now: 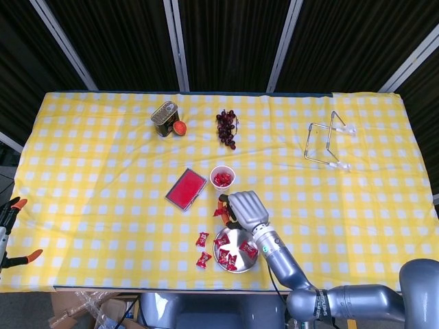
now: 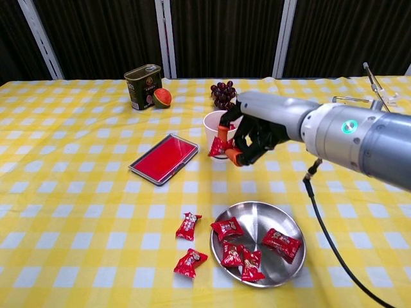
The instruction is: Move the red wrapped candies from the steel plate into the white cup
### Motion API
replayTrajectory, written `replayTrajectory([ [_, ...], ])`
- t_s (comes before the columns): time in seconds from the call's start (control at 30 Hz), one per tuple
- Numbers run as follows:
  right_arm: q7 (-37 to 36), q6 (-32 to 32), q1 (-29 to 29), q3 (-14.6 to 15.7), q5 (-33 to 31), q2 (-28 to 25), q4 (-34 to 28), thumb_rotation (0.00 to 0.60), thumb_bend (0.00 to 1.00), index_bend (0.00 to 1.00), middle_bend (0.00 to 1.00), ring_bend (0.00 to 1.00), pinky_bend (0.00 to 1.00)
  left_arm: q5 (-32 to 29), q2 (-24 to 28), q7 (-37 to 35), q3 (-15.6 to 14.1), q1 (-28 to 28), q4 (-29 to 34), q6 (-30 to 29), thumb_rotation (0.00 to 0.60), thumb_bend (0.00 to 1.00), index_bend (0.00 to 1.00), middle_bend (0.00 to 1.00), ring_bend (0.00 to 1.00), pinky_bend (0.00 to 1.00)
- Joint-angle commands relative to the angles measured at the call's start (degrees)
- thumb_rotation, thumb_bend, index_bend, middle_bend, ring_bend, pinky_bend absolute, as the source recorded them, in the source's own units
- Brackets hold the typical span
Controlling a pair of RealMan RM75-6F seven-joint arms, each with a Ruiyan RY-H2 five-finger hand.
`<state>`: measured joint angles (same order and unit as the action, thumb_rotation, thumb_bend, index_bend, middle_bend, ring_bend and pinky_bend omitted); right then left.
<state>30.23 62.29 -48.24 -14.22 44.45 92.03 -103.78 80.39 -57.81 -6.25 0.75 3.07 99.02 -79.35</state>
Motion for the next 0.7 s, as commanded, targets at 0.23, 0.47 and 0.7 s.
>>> replayTrajectory([
  [0.23, -1.11, -1.48, -4.32, -4.9, -0.62, 2.95, 6.82, 0.6, 0.62, 0.59, 0.74, 0.84, 1.0, -0.18, -0.07, 0.13, 0.11, 0.07, -0.13, 0.06, 0.6, 0.03, 0.0, 0.0, 0.0, 0.0],
  [0.47, -1.97, -3.71, -7.46, -7.13, -2.31, 6.22, 16.14, 0.6, 0.62, 0.59, 0.74, 0.84, 1.0, -0.11, 0.0, -0.12, 0.1, 0.14, -0.19, 0.2, 0.6, 0.02, 0.0, 0.0, 0.0, 0.0],
  [0.7, -4.26, -5.92, -8.68, -7.74, -2.91, 8.37, 23.46, 0.6, 0.62, 0.59, 0.74, 0.84, 1.0, -0.46, 0.14, -0.48, 0.13, 0.33, -0.18, 0.76, 0.6, 0.03, 0.0, 0.0, 0.0, 0.0],
])
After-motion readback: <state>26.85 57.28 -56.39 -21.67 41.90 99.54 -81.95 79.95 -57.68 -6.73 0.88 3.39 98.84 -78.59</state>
